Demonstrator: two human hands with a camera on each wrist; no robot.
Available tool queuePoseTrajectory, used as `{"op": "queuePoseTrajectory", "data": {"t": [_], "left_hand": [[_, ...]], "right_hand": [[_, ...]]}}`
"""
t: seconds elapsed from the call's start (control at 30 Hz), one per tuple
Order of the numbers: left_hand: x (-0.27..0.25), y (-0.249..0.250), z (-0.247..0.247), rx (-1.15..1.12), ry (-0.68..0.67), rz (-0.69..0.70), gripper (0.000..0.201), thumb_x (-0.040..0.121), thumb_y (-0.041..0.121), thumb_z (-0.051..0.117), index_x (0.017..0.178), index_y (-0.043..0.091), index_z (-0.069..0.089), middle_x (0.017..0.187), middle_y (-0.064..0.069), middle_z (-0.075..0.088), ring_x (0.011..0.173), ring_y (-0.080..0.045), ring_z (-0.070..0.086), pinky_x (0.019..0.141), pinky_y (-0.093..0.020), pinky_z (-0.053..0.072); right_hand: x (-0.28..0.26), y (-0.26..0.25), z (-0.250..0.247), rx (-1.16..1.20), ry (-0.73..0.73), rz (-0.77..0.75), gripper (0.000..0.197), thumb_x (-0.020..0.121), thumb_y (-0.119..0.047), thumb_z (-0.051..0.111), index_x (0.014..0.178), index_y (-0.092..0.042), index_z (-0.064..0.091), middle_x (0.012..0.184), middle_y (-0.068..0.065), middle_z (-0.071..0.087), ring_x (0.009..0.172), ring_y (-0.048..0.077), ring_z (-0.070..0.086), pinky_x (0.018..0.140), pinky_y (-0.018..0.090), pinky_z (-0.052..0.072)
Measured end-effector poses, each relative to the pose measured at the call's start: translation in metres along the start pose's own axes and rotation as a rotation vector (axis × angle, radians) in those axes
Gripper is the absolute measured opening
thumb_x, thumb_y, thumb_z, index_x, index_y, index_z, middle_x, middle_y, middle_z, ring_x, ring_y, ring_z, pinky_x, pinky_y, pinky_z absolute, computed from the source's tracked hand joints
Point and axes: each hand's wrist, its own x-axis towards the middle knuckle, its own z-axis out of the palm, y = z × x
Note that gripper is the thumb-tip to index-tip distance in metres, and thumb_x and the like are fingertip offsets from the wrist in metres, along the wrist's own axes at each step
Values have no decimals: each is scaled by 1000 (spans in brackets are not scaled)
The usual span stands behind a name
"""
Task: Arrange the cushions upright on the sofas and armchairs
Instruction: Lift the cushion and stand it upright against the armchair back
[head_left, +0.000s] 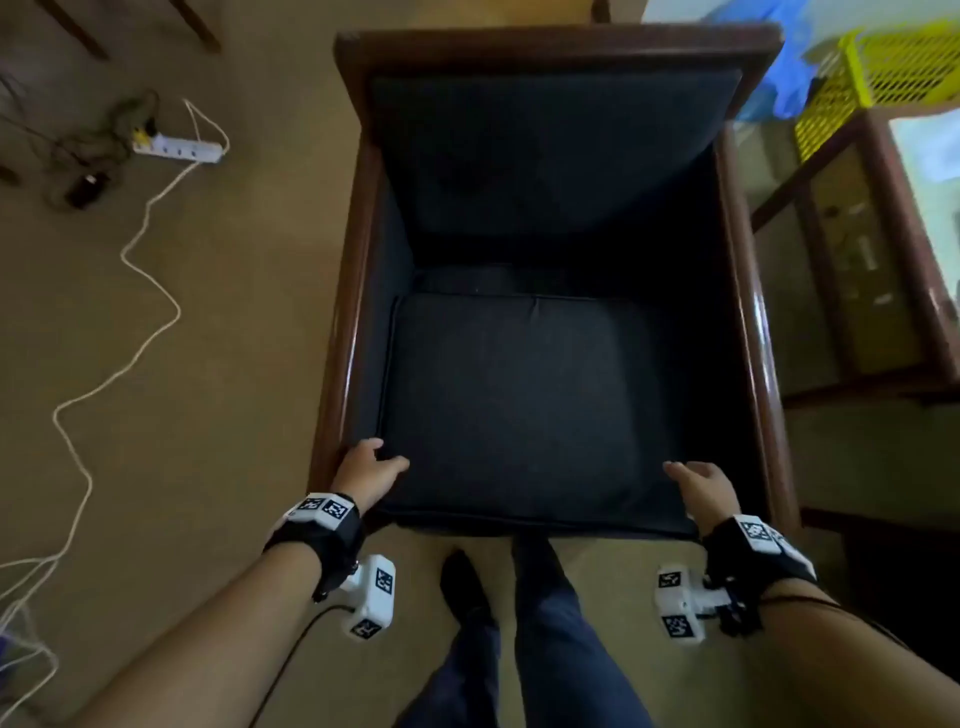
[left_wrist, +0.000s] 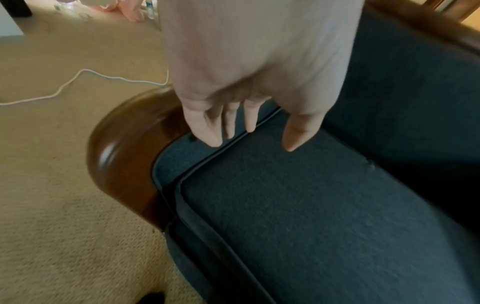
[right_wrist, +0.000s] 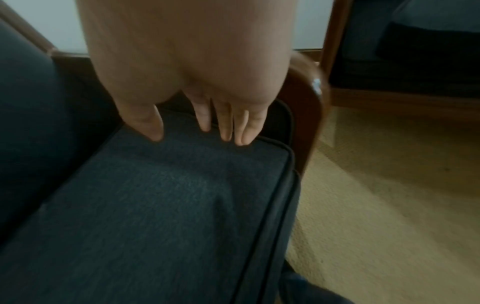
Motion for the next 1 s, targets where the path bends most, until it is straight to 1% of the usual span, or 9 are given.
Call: {"op": "queuePoseTrajectory", "data": {"t": [0.07, 0.23, 0.43, 0.57, 0.63, 0.7, 0.77, 0.9, 1.0], "left_hand": [[26, 10, 6, -38, 3, -27, 75, 92, 30, 70, 154, 9, 32, 156, -11, 39, 141, -31, 41, 110, -37, 36], [78, 35, 32, -63, 64, -224, 104, 76, 50, 77, 154, 5, 25, 157, -18, 35, 139, -39, 41, 114, -46, 35], [126, 78, 46, -89, 280, -216, 109, 81, 59, 71, 158, 5, 14, 164, -18, 19, 148, -38, 27, 119, -47, 26], [169, 104, 42, -235, 310, -250, 128, 63, 74, 75, 155, 4, 21, 160, -17, 31, 144, -37, 36, 119, -47, 29], [183, 115, 42, -308, 311, -268, 139, 49, 80, 75, 154, 8, 21, 156, -16, 37, 140, -37, 41, 117, -49, 32], [190, 119, 43, -359, 310, -280, 143, 42, 78, 76, 156, 14, 17, 154, -15, 39, 138, -38, 43, 115, -51, 34], [191, 116, 43, -422, 299, -285, 141, 43, 71, 81, 157, 18, 16, 155, -13, 39, 138, -36, 43, 115, -53, 35], [191, 114, 35, -621, 210, -302, 137, 28, 67, 89, 148, 21, 42, 144, -6, 54, 126, -30, 55, 106, -53, 44], [189, 102, 26, -718, 162, -278, 132, 22, 72, 87, 140, 23, 53, 137, -4, 61, 120, -30, 60, 104, -54, 45]], "right_hand": [[23, -18, 1, -60, 74, 5, 60, 91, -34, 68, 139, -3, 48, 135, 21, 57, 124, 40, 52, 104, 42, 41], [79, -46, 10, -86, 105, 146, 74, 91, -38, 65, 146, 2, 34, 141, 29, 49, 129, 45, 48, 105, 41, 38], [131, -87, 27, -69, 196, 99, 80, 89, -44, 65, 144, 4, 33, 142, 27, 49, 132, 43, 46, 109, 41, 36], [160, -106, 38, 63, 198, 118, 86, 79, -52, 67, 146, -8, 36, 137, 19, 55, 124, 40, 54, 106, 43, 42], [168, -113, 43, 166, 177, 147, 99, 62, -58, 70, 146, -17, 36, 132, 14, 58, 118, 39, 58, 104, 48, 46], [176, -117, 45, 269, 144, 175, 105, 47, -57, 69, 142, -25, 38, 119, 11, 63, 103, 38, 64, 94, 54, 53], [179, -117, 42, 309, 99, 205, 105, 45, -54, 70, 141, -29, 36, 111, 12, 64, 93, 38, 66, 87, 58, 56], [179, -108, 34, 374, 59, 212, 95, 48, -56, 77, 133, -30, 45, 109, 15, 69, 88, 40, 71, 79, 62, 57], [168, -110, 26, 414, 69, 190, 101, 45, -62, 81, 133, -28, 46, 109, 11, 70, 91, 37, 71, 85, 56, 58]]}}
